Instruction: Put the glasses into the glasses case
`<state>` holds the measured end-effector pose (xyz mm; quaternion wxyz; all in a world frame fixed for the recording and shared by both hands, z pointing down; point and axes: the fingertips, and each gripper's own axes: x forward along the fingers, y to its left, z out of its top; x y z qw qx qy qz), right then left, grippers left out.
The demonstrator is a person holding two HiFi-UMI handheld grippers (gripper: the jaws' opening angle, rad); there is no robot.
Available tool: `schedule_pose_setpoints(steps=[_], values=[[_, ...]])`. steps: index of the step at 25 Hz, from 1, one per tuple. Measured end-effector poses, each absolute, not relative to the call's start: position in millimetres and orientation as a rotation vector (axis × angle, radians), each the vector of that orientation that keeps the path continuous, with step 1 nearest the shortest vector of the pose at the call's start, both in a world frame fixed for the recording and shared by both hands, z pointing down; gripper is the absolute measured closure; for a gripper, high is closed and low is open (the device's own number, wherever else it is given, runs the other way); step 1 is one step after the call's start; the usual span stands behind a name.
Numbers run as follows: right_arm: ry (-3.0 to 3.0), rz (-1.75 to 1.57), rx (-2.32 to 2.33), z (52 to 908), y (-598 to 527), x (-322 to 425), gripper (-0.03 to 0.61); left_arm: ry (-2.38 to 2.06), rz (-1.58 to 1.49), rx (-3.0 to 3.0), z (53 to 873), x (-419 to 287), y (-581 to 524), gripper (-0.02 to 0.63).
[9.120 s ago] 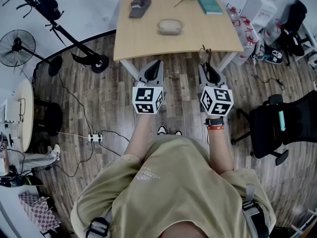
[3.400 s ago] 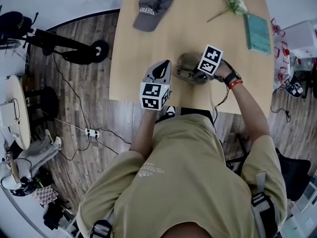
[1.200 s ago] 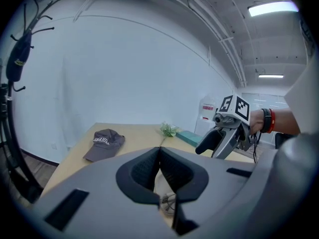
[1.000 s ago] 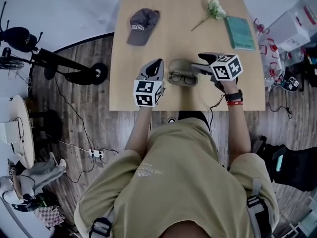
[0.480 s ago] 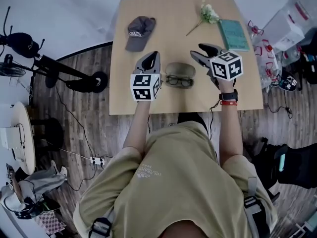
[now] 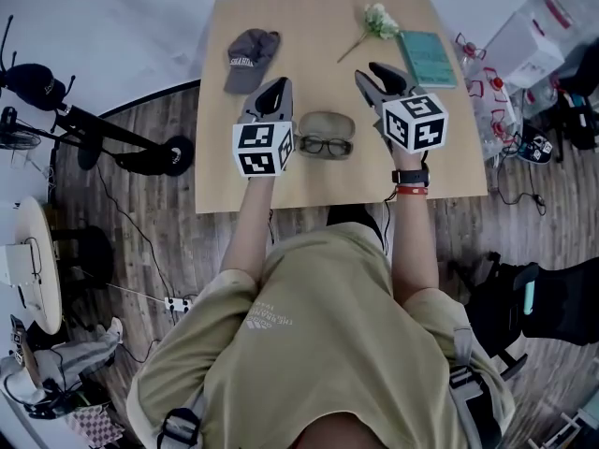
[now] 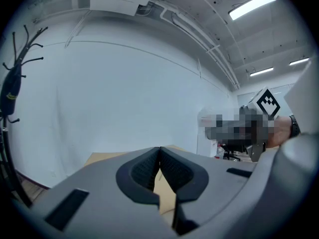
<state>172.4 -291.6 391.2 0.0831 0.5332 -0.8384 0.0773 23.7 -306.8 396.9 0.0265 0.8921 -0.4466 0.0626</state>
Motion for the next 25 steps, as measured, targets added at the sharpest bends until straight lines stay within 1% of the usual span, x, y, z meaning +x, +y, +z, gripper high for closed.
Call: schedule_pose_setpoints(steps=[2,6,10,19,25], values=[[-2.486,0.185,1.673,384,-289,177,0.447,-1.387,0.168,2.772,386,26,-305,0.591],[-2.452,0.125,1.825,373,-283,187,0.515,-1.408,0.130,2.778,376,27,-305,0.591],[-2.423,0.105,1.938,368,-279,198,0.558,-1.422,0.120,2.773,376,26,-305,0.591],[-2.357,0.076,2.073,361,-281,208,0.563,-1.460,0.082,2.764,370,20,-308,0.591],[-2.362,0.092,2.077,362,-285,206,0.565,-1.463,0.081,2.759,371,19,-310,0.591]])
